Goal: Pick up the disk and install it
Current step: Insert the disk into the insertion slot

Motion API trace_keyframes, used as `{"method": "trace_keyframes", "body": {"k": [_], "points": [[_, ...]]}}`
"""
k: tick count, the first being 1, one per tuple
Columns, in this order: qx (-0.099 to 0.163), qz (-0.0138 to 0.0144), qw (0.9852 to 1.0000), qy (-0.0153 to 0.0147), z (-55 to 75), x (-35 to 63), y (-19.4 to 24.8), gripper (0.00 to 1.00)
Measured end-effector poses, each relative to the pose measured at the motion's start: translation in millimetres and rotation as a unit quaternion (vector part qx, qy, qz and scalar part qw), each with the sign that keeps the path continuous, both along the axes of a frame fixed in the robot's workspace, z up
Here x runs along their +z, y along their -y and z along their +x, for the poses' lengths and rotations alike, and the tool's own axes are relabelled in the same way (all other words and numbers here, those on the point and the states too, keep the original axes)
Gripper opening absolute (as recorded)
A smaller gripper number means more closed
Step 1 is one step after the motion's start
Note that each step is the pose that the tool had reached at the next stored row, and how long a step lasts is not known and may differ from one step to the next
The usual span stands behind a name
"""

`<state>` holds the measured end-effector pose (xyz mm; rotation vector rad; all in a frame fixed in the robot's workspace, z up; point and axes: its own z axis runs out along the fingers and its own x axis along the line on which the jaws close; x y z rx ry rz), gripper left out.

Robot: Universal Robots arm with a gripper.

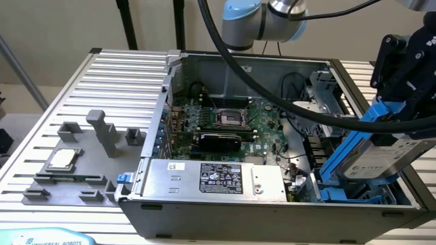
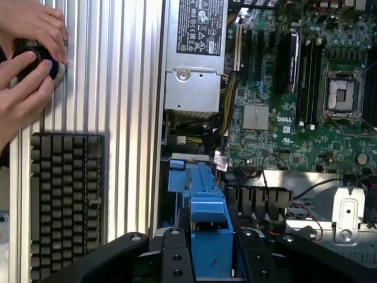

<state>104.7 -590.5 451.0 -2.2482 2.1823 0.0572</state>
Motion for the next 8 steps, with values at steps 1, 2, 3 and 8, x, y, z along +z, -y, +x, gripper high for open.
{"method": "trace_keyframes", "body": {"k": [1,2,3,8], "points": [[0.000,0.0000,1.0000,0.0000,0.0,-0.8,0.0,0.33],[-0.001,0.0000,1.0000,-0.0001,-0.1,-1.5,0.0,0.33],[-0.001,0.0000,1.0000,-0.0001,-0.1,-2.3,0.0,0.33],[-0.002,0.0000,1.0000,-0.0004,-0.1,-5.9,0.0,0.33]]}}
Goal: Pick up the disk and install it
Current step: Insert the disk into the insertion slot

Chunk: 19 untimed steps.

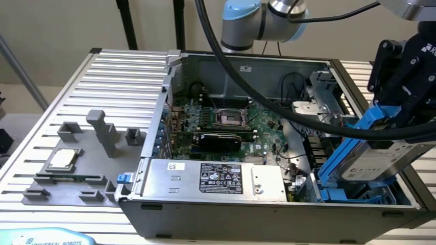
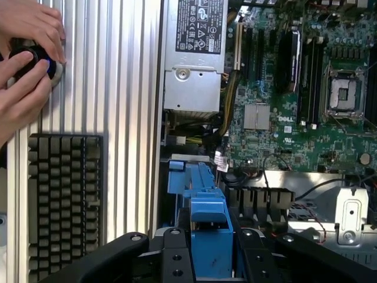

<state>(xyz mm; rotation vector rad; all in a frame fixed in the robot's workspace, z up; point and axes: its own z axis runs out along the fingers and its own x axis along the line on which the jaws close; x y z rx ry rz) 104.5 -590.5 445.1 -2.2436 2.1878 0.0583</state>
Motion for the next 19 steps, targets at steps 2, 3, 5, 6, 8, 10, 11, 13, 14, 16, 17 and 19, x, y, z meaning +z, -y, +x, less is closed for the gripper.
{"method": "trace_keyframes", "body": {"k": [2,3,5,6,8,10,11,13,14,16,17,19], "points": [[0.000,0.0001,1.0000,-0.0002,0.0,-1.0,-0.2,0.33],[-0.001,0.0001,1.0000,-0.0003,0.0,-1.3,-0.4,0.33],[-0.001,0.0001,1.0000,-0.0005,0.0,-2.0,-1.0,0.33],[-0.001,0.0001,1.0000,-0.0006,0.0,-2.4,-1.2,0.33],[-0.001,0.0001,1.0000,-0.0009,0.0,-3.2,-1.6,0.33],[-0.001,0.0001,1.0000,-0.0013,0.3,-4.1,-1.8,0.33],[-0.001,0.0002,1.0000,-0.0016,0.8,-4.4,-1.8,0.33],[-0.001,0.0005,1.0000,-0.0022,1.6,-5.3,-1.8,0.33],[-0.001,0.0008,1.0000,-0.0026,2.1,-5.8,-1.8,0.33],[-0.001,0.0015,1.0000,-0.0031,2.8,-6.9,-1.8,0.33],[-0.001,0.0020,1.0000,-0.0033,2.8,-7.5,-1.8,0.33],[-0.001,0.0029,1.0000,-0.0036,3.0,-8.9,-1.9,0.33]]}}
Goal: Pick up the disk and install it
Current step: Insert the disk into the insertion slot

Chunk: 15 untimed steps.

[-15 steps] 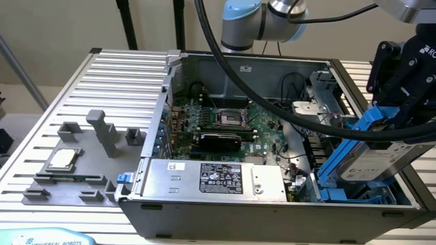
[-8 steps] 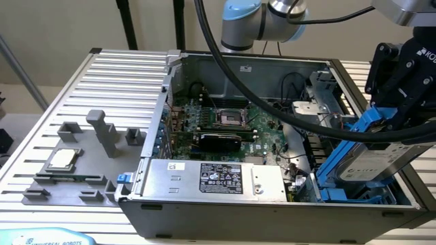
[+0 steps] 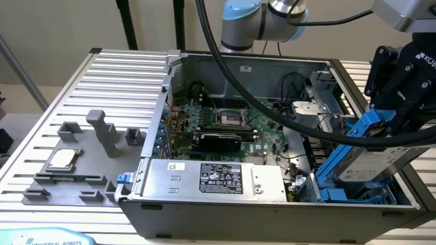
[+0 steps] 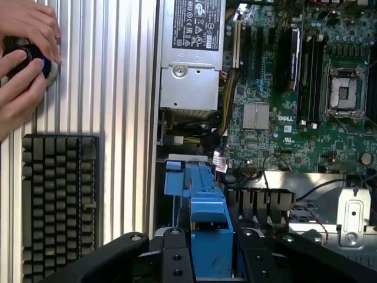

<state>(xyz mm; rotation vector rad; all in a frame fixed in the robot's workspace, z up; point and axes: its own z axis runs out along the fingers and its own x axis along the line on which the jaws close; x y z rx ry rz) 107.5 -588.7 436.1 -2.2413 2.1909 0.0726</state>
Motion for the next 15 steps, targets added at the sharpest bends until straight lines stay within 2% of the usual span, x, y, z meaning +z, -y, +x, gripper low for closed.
{"method": "trace_keyframes", "body": {"k": [6,15], "points": [[0.000,0.0042,1.0000,-0.0010,1.1,-3.4,-0.2,0.33],[0.000,0.0142,0.9999,-0.0022,3.6,-7.5,-0.4,0.33]]}}
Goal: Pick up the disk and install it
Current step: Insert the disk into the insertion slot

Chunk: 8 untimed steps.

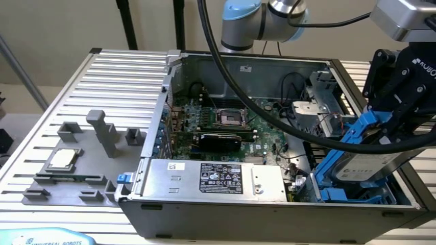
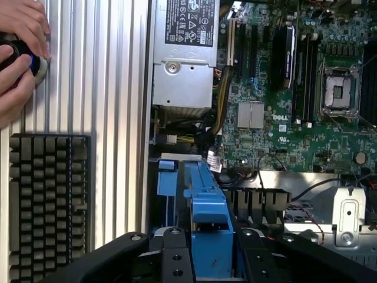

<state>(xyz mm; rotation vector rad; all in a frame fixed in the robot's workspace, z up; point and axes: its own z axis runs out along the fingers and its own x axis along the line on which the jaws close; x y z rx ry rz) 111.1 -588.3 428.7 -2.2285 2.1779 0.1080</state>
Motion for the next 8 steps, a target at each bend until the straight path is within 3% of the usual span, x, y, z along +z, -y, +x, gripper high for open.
{"method": "trace_keyframes", "body": {"k": [8], "points": [[0.004,0.0008,1.0000,0.0001,0.3,-0.2,1.5,0.33]]}}
